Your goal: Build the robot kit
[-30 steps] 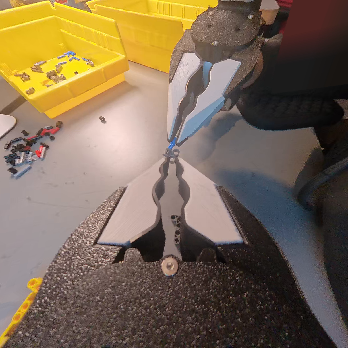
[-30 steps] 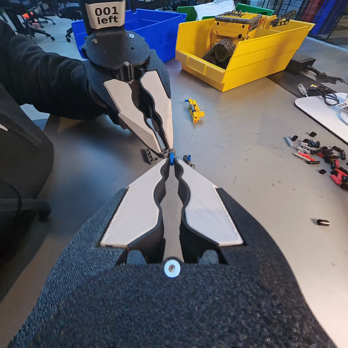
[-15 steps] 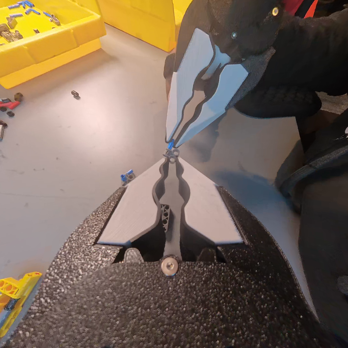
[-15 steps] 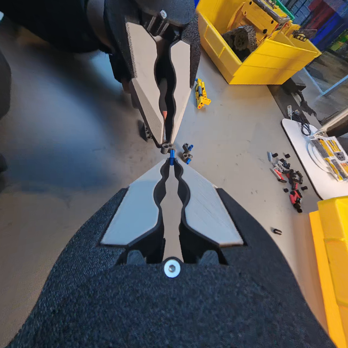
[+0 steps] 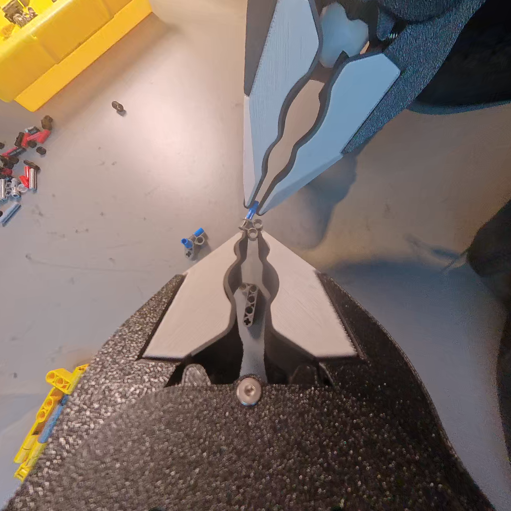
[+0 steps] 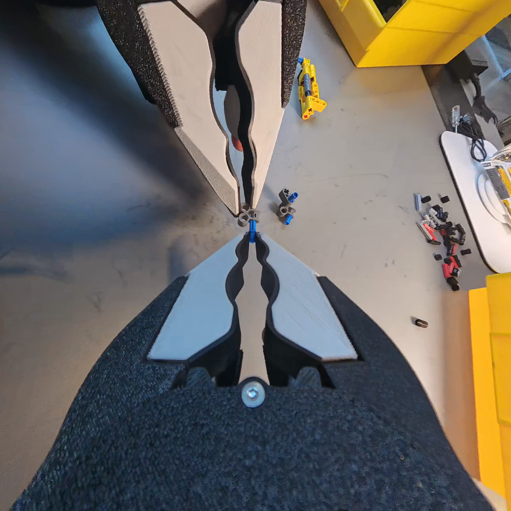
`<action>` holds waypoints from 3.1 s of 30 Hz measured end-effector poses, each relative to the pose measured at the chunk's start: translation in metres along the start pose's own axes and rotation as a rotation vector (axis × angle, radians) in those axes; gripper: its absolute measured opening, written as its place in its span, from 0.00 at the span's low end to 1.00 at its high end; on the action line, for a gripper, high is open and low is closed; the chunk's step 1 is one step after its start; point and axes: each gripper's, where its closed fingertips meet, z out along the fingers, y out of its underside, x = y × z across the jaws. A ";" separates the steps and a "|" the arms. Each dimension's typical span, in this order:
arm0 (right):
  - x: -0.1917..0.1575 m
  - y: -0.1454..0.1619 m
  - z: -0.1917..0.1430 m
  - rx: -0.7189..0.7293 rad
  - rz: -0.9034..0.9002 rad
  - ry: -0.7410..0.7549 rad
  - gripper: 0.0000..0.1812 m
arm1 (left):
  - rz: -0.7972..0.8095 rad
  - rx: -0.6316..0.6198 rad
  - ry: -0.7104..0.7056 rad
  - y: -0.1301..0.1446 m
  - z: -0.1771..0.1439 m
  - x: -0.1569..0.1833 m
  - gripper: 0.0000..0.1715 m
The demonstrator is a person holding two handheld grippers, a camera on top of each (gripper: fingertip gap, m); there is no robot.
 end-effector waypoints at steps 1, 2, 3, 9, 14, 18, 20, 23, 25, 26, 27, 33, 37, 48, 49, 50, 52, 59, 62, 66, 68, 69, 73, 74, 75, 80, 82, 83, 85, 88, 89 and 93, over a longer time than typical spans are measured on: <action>0.001 0.001 0.001 -0.011 0.002 0.008 0.02 | -0.013 0.000 0.007 0.000 0.000 0.000 0.03; 0.001 0.001 0.002 -0.020 -0.007 0.013 0.02 | -0.025 -0.001 0.014 0.001 0.000 0.001 0.03; 0.000 0.001 0.002 -0.027 -0.018 0.013 0.02 | -0.036 -0.001 0.021 0.001 0.000 0.001 0.03; -0.002 0.004 0.004 -0.055 -0.036 0.015 0.02 | -0.056 -0.019 0.037 0.004 0.002 0.003 0.03; -0.005 0.008 0.009 -0.096 -0.029 0.013 0.02 | -0.033 -0.053 0.015 0.008 0.005 0.003 0.03; -0.005 0.008 0.010 -0.087 -0.003 0.000 0.02 | -0.029 -0.063 0.009 0.009 0.005 0.003 0.03; -0.006 0.008 0.011 -0.071 0.018 -0.020 0.02 | -0.047 -0.052 0.026 0.010 0.005 0.004 0.03; -0.007 0.006 0.009 -0.031 0.061 -0.050 0.02 | -0.091 -0.013 0.062 0.008 0.003 0.006 0.03; -0.008 0.005 0.009 -0.039 0.056 -0.053 0.02 | -0.081 -0.005 0.062 0.007 0.002 0.007 0.03; -0.008 0.006 0.010 -0.054 0.041 -0.049 0.02 | -0.069 -0.009 0.059 0.007 0.002 0.007 0.03; -0.009 0.007 0.011 -0.067 0.031 -0.048 0.02 | -0.058 -0.013 0.055 0.008 0.003 0.008 0.03; -0.011 0.011 0.012 -0.117 0.010 -0.061 0.02 | 0.020 -0.063 0.010 0.011 0.007 0.009 0.03; -0.015 0.013 0.012 -0.117 0.021 -0.088 0.02 | 0.003 -0.080 0.043 0.017 0.009 0.012 0.03; -0.013 -0.013 -0.009 0.091 0.027 -0.125 0.02 | -0.200 0.129 0.215 -0.011 -0.013 0.015 0.08; -0.013 -0.019 -0.011 0.116 0.010 -0.117 0.02 | -0.237 0.155 0.250 -0.014 -0.015 0.016 0.06; -0.013 -0.022 -0.012 0.130 -0.001 -0.109 0.02 | -0.265 0.175 0.281 -0.016 -0.017 0.018 0.05; -0.013 -0.028 -0.015 0.156 -0.021 -0.093 0.02 | -0.296 0.205 0.315 -0.020 -0.020 0.018 0.03; -0.011 -0.036 -0.024 0.207 -0.052 -0.069 0.02 | -0.437 0.314 0.450 -0.034 -0.033 0.020 0.07; -0.013 -0.037 -0.022 0.200 -0.069 -0.064 0.02 | -0.492 0.336 0.476 -0.037 -0.034 0.018 0.01; -0.012 -0.041 -0.025 0.241 -0.048 -0.067 0.02 | -0.519 0.353 0.500 -0.038 -0.038 0.015 0.00; -0.010 -0.046 -0.029 0.274 -0.033 -0.066 0.02 | -0.533 0.388 0.519 -0.042 -0.043 0.014 0.03; -0.010 -0.049 -0.031 0.290 -0.035 -0.064 0.02 | -0.538 0.399 0.522 -0.043 -0.045 0.013 0.05; -0.007 -0.050 -0.032 0.290 -0.059 -0.031 0.02 | -0.547 0.417 0.570 -0.045 -0.050 0.016 0.08; -0.007 -0.050 -0.033 0.293 -0.059 -0.031 0.02 | -0.545 0.414 0.565 -0.045 -0.050 0.016 0.07; -0.007 -0.051 -0.034 0.301 -0.059 -0.029 0.02 | -0.538 0.407 0.552 -0.044 -0.048 0.015 0.05; -0.006 -0.052 -0.035 0.309 -0.068 -0.020 0.02 | -0.505 0.406 0.543 -0.044 -0.048 0.018 0.02; -0.007 -0.056 -0.038 0.345 -0.049 -0.030 0.02 | -0.467 0.438 0.549 -0.048 -0.053 0.019 0.02; -0.006 -0.061 -0.042 0.385 -0.023 -0.043 0.02 | -0.442 0.469 0.557 -0.051 -0.058 0.020 0.02; -0.007 -0.072 -0.052 0.484 0.041 -0.090 0.02 | -0.397 0.533 0.575 -0.058 -0.067 0.022 0.01; -0.009 -0.083 -0.065 0.587 0.096 -0.148 0.02 | -0.361 0.590 0.608 -0.065 -0.076 0.028 0.01; -0.010 -0.085 -0.067 0.604 0.106 -0.161 0.02 | -0.364 0.595 0.615 -0.066 -0.077 0.029 0.01; -0.012 -0.086 -0.067 0.607 0.091 -0.158 0.03 | -0.382 0.607 0.642 -0.067 -0.078 0.030 0.01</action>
